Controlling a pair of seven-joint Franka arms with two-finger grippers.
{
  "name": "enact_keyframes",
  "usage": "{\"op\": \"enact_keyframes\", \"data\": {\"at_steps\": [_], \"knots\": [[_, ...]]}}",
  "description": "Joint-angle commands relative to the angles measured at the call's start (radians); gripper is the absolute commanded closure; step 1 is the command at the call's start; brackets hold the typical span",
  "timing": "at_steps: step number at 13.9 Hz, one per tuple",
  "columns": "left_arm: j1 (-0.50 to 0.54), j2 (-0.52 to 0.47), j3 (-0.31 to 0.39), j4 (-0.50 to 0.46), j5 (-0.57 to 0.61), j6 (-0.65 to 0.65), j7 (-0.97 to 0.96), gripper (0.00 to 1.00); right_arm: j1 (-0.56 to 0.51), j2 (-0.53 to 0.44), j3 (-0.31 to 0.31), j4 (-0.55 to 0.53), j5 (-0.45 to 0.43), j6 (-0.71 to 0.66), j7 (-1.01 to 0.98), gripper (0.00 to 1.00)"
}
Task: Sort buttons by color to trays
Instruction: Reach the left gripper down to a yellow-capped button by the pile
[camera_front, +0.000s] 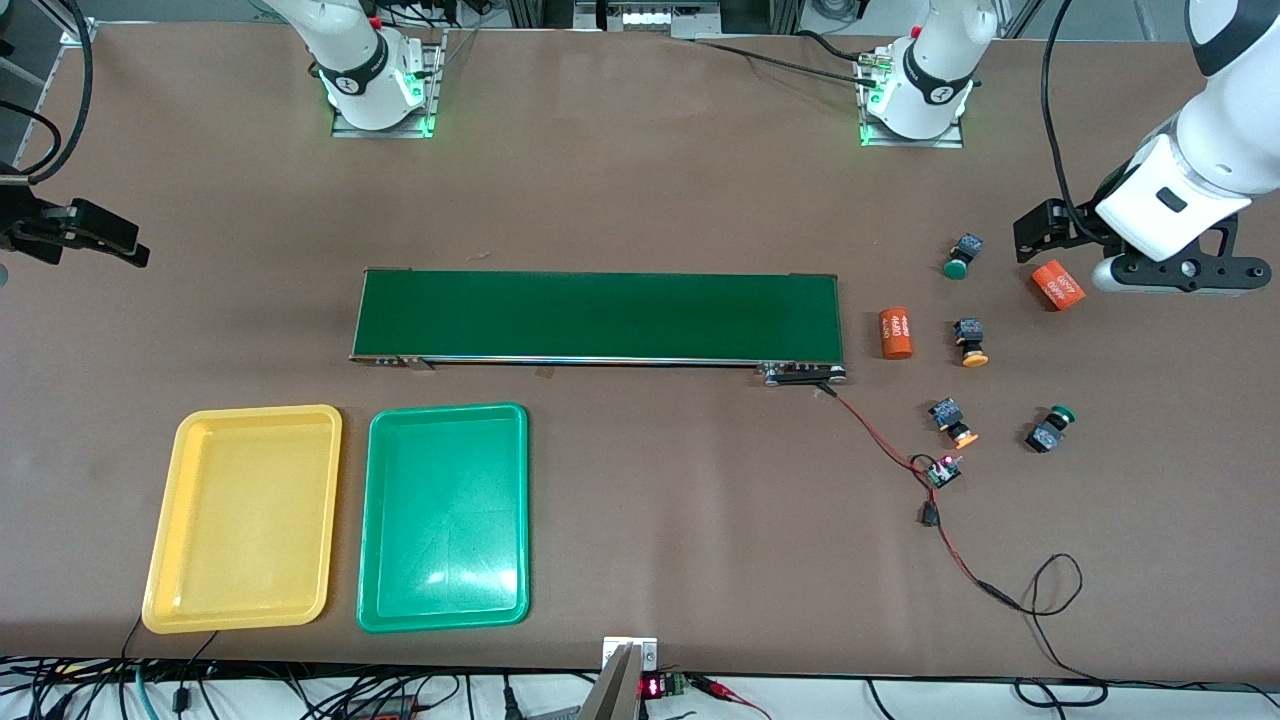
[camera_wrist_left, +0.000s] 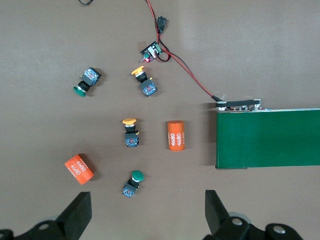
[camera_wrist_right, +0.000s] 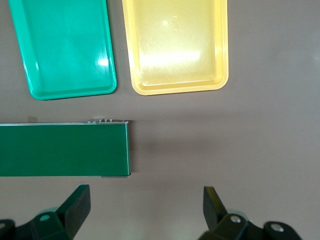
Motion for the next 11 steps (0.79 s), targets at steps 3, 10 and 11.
{"op": "enact_keyframes", "data": {"at_steps": [3,10,11], "knots": [[0.01,0.005,-0.008,0.009,0.004,-0.009,0.017,0.0,-0.003,-0.007,0.001,0.004,-0.006,-0.014,-0.009,0.0],[0.017,0.031,0.0,0.009,0.009,-0.014,0.011,0.0,-0.005,-0.007,0.001,0.005,-0.001,-0.014,-0.009,0.0],[0.019,0.038,0.001,0.009,0.007,-0.014,0.002,0.0,-0.005,-0.006,0.001,0.005,-0.003,-0.014,-0.009,0.0]]}}
